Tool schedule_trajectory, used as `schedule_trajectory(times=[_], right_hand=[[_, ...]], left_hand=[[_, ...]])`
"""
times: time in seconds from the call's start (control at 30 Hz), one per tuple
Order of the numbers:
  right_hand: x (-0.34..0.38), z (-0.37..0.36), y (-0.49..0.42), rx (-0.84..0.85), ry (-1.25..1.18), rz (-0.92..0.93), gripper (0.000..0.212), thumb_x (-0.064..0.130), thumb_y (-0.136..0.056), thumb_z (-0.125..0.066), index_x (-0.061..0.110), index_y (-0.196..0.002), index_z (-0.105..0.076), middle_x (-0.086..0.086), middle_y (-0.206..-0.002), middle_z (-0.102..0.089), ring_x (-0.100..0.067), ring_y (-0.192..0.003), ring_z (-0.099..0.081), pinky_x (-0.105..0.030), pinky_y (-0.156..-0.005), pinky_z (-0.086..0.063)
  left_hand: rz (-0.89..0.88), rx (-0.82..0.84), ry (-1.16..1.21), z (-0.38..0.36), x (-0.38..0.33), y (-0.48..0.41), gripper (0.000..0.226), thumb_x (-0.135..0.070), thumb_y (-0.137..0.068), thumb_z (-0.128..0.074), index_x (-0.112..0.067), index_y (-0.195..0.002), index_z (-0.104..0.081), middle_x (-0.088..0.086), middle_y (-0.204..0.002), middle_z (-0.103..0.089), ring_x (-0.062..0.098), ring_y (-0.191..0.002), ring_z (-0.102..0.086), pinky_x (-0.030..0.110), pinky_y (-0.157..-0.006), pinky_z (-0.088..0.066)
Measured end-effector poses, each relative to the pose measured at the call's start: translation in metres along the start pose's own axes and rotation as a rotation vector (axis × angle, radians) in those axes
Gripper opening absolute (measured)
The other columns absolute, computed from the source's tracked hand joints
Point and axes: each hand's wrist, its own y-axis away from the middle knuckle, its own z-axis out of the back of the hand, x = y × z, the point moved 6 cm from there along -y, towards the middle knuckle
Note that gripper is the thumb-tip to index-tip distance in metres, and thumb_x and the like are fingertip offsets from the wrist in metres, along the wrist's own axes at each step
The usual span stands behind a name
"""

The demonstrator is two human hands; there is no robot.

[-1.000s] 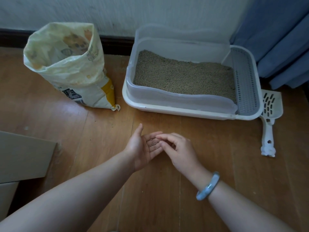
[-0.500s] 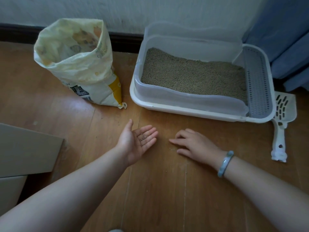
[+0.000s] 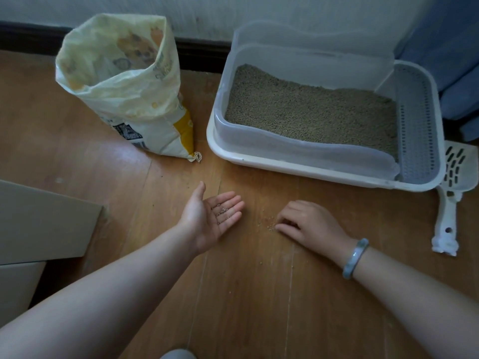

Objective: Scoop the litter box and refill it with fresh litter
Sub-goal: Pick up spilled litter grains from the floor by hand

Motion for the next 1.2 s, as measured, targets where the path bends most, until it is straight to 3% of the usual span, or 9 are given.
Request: schedule_trajectory(times=[0.17, 0.4, 0.47, 0.53, 0.6, 0.67, 0.77, 0.97, 1.2], right_hand=[[-0.004, -0.002, 0.012, -0.051, 0.009, -0.029, 0.006, 0.028, -0.082, -0.068, 0.022, -0.083, -0.069, 0.008, -0.081, -0.063, -0.012, -0.077, -0.056, -0.031, -0.069, -0.049], [0.006, -0.007, -0.005, -0.088, -0.070, -0.039, 0.007, 0.026, -0.083, -0.069, 0.021, -0.087, -0.067, 0.007, -0.085, -0.063, -0.013, -0.081, -0.056, -0.034, -0.073, -0.050], [0.004, -0.003, -0.006, -0.087, -0.088, -0.067, 0.024, 0.031, -0.083, -0.067, 0.022, -0.104, -0.067, 0.006, -0.096, -0.061, -0.013, -0.091, -0.055, -0.032, -0.078, -0.050], [0.005, -0.003, -0.011, -0.005, 0.019, -0.031, 0.049, 0.043, -0.082, -0.064, 0.023, -0.126, -0.057, 0.003, -0.110, -0.057, -0.015, -0.101, -0.051, -0.031, -0.085, -0.046], [0.009, -0.007, -0.017, 0.086, 0.151, 0.038, 0.064, 0.053, -0.079, -0.063, 0.024, -0.134, -0.049, 0.002, -0.119, -0.053, -0.018, -0.106, -0.048, -0.033, -0.088, -0.041], [0.013, -0.009, -0.022, 0.109, 0.230, 0.125, 0.061, 0.052, -0.077, -0.065, 0.022, -0.129, -0.055, 0.001, -0.117, -0.056, -0.020, -0.102, -0.051, -0.035, -0.084, -0.043], [0.017, -0.006, -0.019, 0.049, 0.221, 0.216, 0.037, 0.038, -0.079, -0.070, 0.021, -0.112, -0.066, 0.003, -0.105, -0.063, -0.020, -0.091, -0.057, -0.033, -0.074, -0.047], [0.022, -0.011, -0.006, -0.099, 0.217, 0.232, 0.005, 0.020, -0.078, -0.073, 0.017, -0.080, -0.069, 0.000, -0.080, -0.064, -0.020, -0.070, -0.057, -0.029, -0.057, -0.047], [0.027, -0.017, 0.003, -0.191, 0.312, 0.191, 0.012, 0.018, -0.088, -0.056, 0.014, -0.079, -0.063, -0.003, -0.076, -0.059, -0.021, -0.069, -0.053, -0.032, -0.058, -0.042]], left_hand=[[-0.001, 0.006, -0.003, -0.002, 0.000, -0.001, 0.068, -0.059, -0.096, -0.026, -0.002, -0.111, -0.061, 0.015, -0.109, -0.070, 0.024, -0.097, -0.069, 0.034, -0.080, -0.056], [-0.010, 0.005, -0.019, -0.009, 0.001, 0.001, 0.069, -0.059, -0.096, -0.026, -0.001, -0.110, -0.060, 0.016, -0.110, -0.069, 0.025, -0.099, -0.068, 0.034, -0.081, -0.055], [-0.010, 0.008, -0.019, -0.008, 0.000, 0.001, 0.068, -0.059, -0.096, -0.026, -0.002, -0.109, -0.061, 0.015, -0.110, -0.069, 0.025, -0.099, -0.068, 0.034, -0.080, -0.055], [-0.010, 0.006, -0.015, -0.007, 0.000, 0.002, 0.068, -0.059, -0.096, -0.026, -0.002, -0.109, -0.061, 0.015, -0.110, -0.070, 0.024, -0.098, -0.069, 0.033, -0.078, -0.055], [-0.011, 0.005, -0.015, -0.008, -0.001, 0.002, 0.068, -0.059, -0.096, -0.026, -0.002, -0.110, -0.061, 0.015, -0.110, -0.070, 0.024, -0.097, -0.069, 0.033, -0.078, -0.055], [-0.011, 0.005, -0.019, -0.008, 0.000, 0.002, 0.069, -0.059, -0.096, -0.026, -0.002, -0.111, -0.061, 0.015, -0.110, -0.069, 0.024, -0.098, -0.069, 0.033, -0.079, -0.055], [-0.018, 0.006, -0.015, -0.008, -0.001, 0.002, 0.068, -0.058, -0.096, -0.026, -0.002, -0.112, -0.060, 0.015, -0.111, -0.069, 0.024, -0.099, -0.068, 0.033, -0.079, -0.055], [-0.019, 0.009, -0.025, -0.008, 0.000, 0.001, 0.068, -0.059, -0.096, -0.026, -0.002, -0.110, -0.061, 0.015, -0.110, -0.070, 0.024, -0.097, -0.069, 0.033, -0.078, -0.056], [-0.014, 0.016, -0.030, -0.016, 0.002, 0.000, 0.068, -0.058, -0.096, -0.027, -0.002, -0.110, -0.061, 0.015, -0.108, -0.070, 0.025, -0.098, -0.068, 0.034, -0.079, -0.055]])
